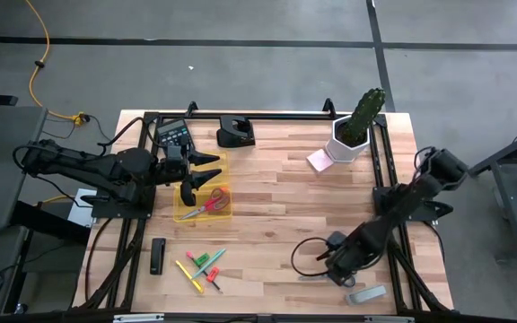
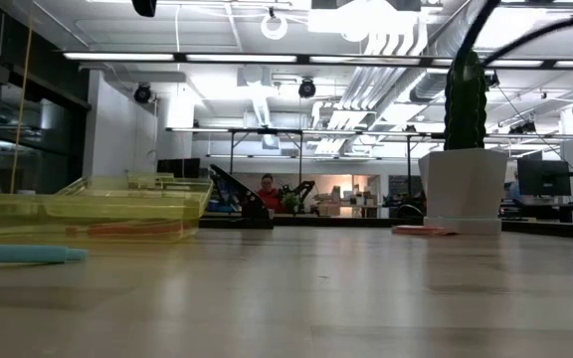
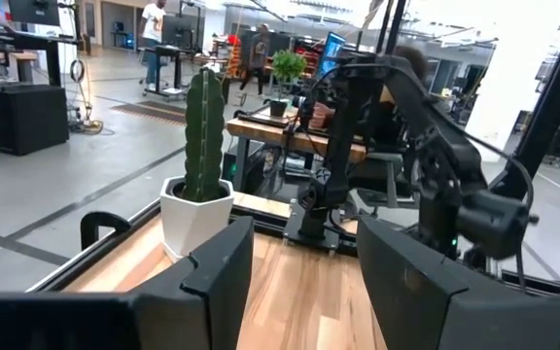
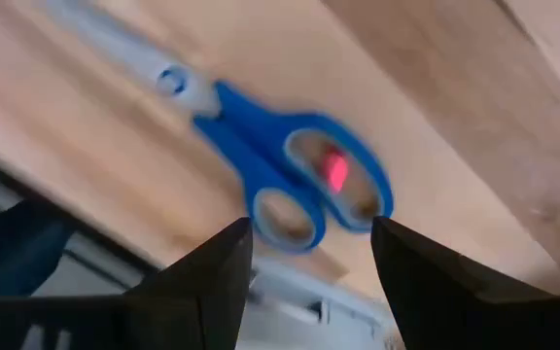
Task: Pack school essentials
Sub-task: Put the pink pencil top eraser into the yellow supply box
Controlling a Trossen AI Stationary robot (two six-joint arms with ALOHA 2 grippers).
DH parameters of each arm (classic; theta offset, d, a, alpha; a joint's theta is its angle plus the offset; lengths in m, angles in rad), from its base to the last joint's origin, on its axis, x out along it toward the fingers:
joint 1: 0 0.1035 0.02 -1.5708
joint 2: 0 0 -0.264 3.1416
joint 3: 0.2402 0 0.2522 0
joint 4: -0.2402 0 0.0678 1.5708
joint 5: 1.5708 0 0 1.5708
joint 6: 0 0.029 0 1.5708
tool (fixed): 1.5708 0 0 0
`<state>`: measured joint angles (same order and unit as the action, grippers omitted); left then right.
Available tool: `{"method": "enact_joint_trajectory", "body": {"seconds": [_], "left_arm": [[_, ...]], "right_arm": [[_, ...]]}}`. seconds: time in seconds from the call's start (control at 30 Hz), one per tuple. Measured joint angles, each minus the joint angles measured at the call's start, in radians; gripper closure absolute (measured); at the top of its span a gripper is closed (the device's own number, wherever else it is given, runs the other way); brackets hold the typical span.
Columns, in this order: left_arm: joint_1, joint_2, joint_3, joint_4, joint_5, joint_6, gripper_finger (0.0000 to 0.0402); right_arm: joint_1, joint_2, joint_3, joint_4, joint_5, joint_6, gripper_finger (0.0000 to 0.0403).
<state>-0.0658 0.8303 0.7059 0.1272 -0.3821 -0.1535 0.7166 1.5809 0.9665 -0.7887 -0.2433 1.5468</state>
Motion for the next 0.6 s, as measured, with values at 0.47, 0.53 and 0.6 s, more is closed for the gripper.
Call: {"method": "enact_joint_trajectory", "body": {"seconds": [0.47,0.53,0.6], "left_arm": [[0.0,0.0,0.0,0.001,-0.027,-0.001,0.0229],[0.0,0.0,0.0,0.001,-0.035,0.0,0.0229],[0.0,0.0,0.0,0.001,-0.042,-0.001,0.0229]], "right_arm": [[-0.005,0.083,0.001,0.044,-0.004,0.024,0.0199],[-0.005,0.083,0.001,0.044,-0.004,0.024,0.0199],[-0.005,0.083,0.001,0.042,-0.003,0.024,0.0204]]}}
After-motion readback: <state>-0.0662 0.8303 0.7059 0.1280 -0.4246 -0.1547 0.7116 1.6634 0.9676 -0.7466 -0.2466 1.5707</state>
